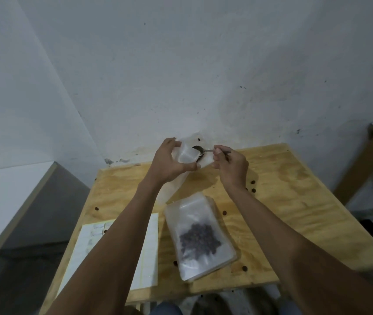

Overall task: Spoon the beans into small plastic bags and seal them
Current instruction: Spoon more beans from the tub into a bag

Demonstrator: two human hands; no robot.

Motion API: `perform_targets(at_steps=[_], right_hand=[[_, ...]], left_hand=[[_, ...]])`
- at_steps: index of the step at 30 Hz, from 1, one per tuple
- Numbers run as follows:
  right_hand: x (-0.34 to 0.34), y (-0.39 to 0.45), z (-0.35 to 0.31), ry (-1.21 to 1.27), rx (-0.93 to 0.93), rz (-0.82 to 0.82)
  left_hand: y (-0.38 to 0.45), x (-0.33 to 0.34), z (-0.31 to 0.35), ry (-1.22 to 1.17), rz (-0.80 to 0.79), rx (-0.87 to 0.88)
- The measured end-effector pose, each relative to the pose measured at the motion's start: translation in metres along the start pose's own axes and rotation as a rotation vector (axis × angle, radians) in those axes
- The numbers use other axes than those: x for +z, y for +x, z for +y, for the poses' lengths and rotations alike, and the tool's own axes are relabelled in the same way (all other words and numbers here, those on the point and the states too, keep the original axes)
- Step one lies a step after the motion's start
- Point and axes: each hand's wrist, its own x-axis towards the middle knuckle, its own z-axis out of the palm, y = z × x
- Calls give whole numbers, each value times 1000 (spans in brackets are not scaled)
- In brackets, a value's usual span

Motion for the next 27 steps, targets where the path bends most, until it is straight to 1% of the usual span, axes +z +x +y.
perform_targets(at_steps=[4,6,9,13,17,20,23,27], right_hand=[[-5,-3,5,-24,-127,21],[-6,-5,5,-45,-187,12],[-7,-6,3,-91,-286,-27],[-8,-7,-2,-194,-413,-60],[-4,-8,-1,-276,-462,-75],[-3,-8,3,-275,-414,-45],[0,-6,9,-191,-213,-15],[3,-7,11,-122,-9,-46]], left_hand=[[1,4,-1,80,21,117],[2,5,-4,76,55,139],[4,6,-8,15,102,97],[2,6,-10,-32,99,8],[2,5,-13,-71,120,18],[2,2,-13,-94,135,33],[4,1,-11,-115,120,36],[10,4,-7,-148,85,10]])
